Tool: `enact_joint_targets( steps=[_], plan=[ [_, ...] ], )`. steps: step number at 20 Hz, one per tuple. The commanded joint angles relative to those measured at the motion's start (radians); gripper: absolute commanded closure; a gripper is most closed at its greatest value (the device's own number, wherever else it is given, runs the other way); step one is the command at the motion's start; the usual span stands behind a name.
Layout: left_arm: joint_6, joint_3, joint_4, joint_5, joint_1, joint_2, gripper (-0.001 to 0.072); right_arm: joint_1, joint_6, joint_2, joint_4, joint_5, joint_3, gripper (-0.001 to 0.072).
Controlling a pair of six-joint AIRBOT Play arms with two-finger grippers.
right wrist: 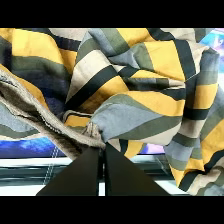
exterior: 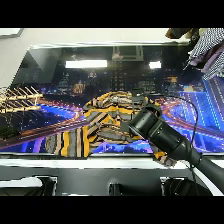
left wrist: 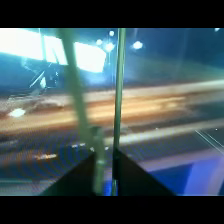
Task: Fold the clothes and pants, and hang the long-sleeved shirts on hangers.
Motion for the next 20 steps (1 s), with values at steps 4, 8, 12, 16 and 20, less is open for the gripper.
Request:
enact_joint_targets(
  steps=[4, 8, 12, 16, 20],
  plan=[
    [-0.001, 0.002, -0.008, 0.000, -0.002, 0.006, 0.0688, 0.000, -0.001, 0.000, -0.024, 0.002, 0.000, 0.0684],
    [0.000, 0.003, -0.058, 0.000, -0.002, 0.041, 0.0689, 0.000, -0.001, 0.000, -0.026, 0.002, 0.000, 0.0684],
    [-0.001, 0.008, -0.101, -0.005, -0.002, 0.074, 0.0689, 0.000, -0.002, 0.000, -0.026, 0.003, 0.000, 0.0684],
    [-0.027, 0.010, -0.108, 0.000, -0.002, 0.117, 0.0690, 0.000, -0.002, 0.000, -0.035, 0.001, 0.000, 0.0684],
    [-0.076, 0.054, -0.109, 0.050, -0.002, 0.193, 0.0690, 0.000, -0.001, 0.000, -0.056, -0.014, 0.000, 0.0684]
  ],
)
